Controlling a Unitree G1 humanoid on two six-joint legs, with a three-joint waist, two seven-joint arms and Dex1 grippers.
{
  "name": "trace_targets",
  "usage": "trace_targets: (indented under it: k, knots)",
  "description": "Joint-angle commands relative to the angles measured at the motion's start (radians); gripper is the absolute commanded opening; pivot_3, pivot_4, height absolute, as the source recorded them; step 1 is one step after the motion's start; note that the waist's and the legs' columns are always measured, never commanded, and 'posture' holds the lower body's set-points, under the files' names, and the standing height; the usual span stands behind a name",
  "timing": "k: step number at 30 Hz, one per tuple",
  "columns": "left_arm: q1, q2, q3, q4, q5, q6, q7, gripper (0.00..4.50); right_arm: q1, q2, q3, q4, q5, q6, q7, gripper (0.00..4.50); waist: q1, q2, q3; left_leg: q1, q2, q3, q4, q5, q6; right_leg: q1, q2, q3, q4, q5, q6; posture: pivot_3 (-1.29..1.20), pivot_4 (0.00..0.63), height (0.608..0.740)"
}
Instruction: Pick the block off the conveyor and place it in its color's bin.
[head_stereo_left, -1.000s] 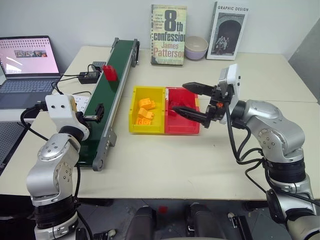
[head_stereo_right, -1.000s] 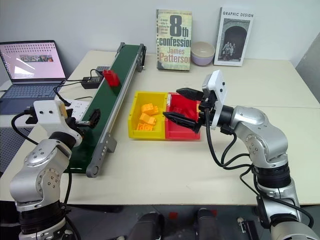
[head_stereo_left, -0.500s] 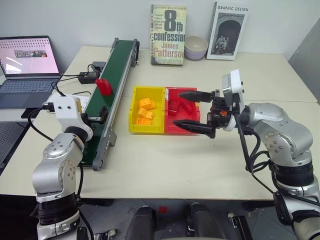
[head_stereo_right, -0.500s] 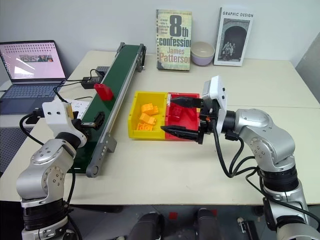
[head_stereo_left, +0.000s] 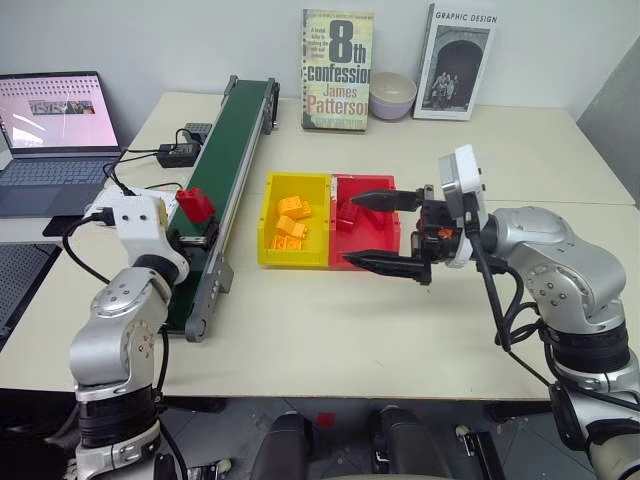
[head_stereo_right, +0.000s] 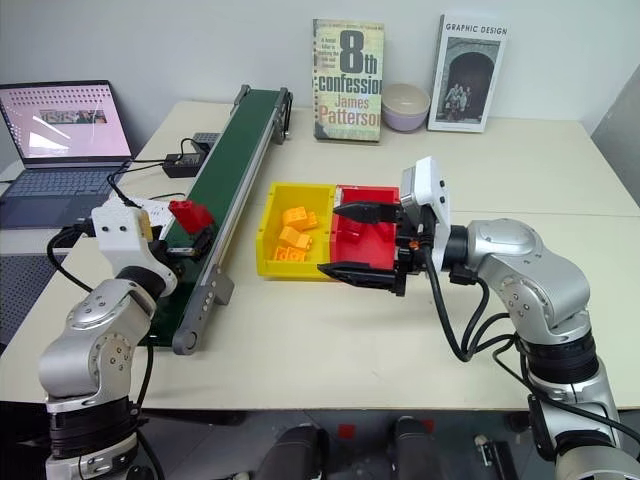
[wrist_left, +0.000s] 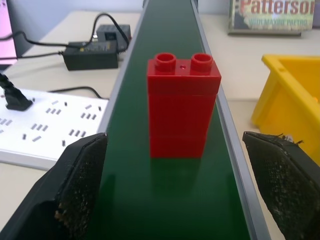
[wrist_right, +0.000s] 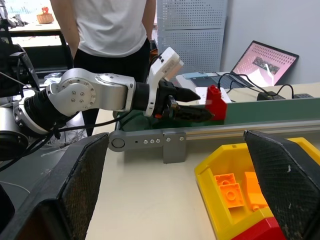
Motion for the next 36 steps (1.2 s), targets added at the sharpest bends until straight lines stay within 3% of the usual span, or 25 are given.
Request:
trace_targets:
  k: [1, 4, 17, 23, 28, 32, 36]
  knots:
    - [0.0, 0.017, 0.017, -0.029, 0.001, 0.024, 0.005, 4.32, -0.022, -0.005, -0.036, -0.014, 0.019, -0.009, -0.014, 4.5, 0.0, 0.0, 0.0, 0.0, 0.0, 0.0, 0.0, 0.0, 0.0, 0.0, 0.0, 0.0, 0.0, 0.0, 0.0, 0.0, 0.15, 0.74]
    - [0.036, 0.027, 0.041, -0.076, 0.013, 0.065, 0.032, 4.04, -0.034, -0.005, -0.046, 0.005, 0.014, -0.016, -0.022, 4.5, -0.001, 0.0, 0.0, 0.0, 0.0, 0.0, 0.0, 0.0, 0.0, 0.0, 0.0, 0.0, 0.0, 0.0, 0.0, 0.0, 0.15, 0.74]
    - [0.1, 0.062, 0.117, -0.228, -0.074, 0.234, 0.005, 1.6, -0.072, 0.024, -0.034, 0.048, 0.012, -0.026, -0.03, 4.5, 0.0, 0.0, 0.0, 0.0, 0.001, 0.0, 0.0, 0.0, 0.0, 0.0, -0.001, 0.0, 0.0, 0.0, 0.0, 0.0, 0.15, 0.74]
    - [0.076, 0.076, 0.119, -0.236, -0.078, 0.247, 0.004, 1.54, -0.061, 0.028, -0.037, 0.035, 0.006, -0.022, -0.045, 4.5, 0.0, 0.0, 0.0, 0.0, 0.001, 0.0, 0.0, 0.0, 0.0, 0.0, -0.001, 0.0, 0.0, 0.0, -0.001, 0.0, 0.15, 0.74]
    - [-0.057, 0.105, 0.073, -0.195, -0.131, 0.244, -0.068, 1.54, -0.024, 0.012, -0.055, -0.032, 0.009, -0.005, -0.09, 4.5, 0.006, 0.0, 0.0, 0.0, 0.001, -0.001, 0.0, 0.0, 0.0, 0.0, 0.0, -0.001, 0.0, 0.0, -0.001, 0.0, 0.15, 0.74]
    - [-0.245, 0.179, -0.119, -0.07, -0.119, 0.188, -0.243, 1.54, 0.029, -0.013, -0.068, -0.105, -0.102, -0.001, -0.252, 4.5, 0.01, 0.0, 0.0, -0.001, -0.001, -0.001, 0.0, 0.0, 0.0, 0.0, 0.001, -0.002, 0.0, 0.0, -0.001, 0.0, 0.15, 0.74]
    - [-0.445, 0.166, -0.32, 0.126, -0.069, 0.05, -0.441, 1.54, 0.09, -0.015, -0.088, -0.165, -0.197, 0.063, -0.445, 4.5, 0.017, 0.0, 0.0, -0.001, -0.003, 0.002, 0.0, 0.0, 0.0, 0.0, 0.001, -0.001, -0.001, 0.0, 0.0, 0.0, 0.15, 0.74]
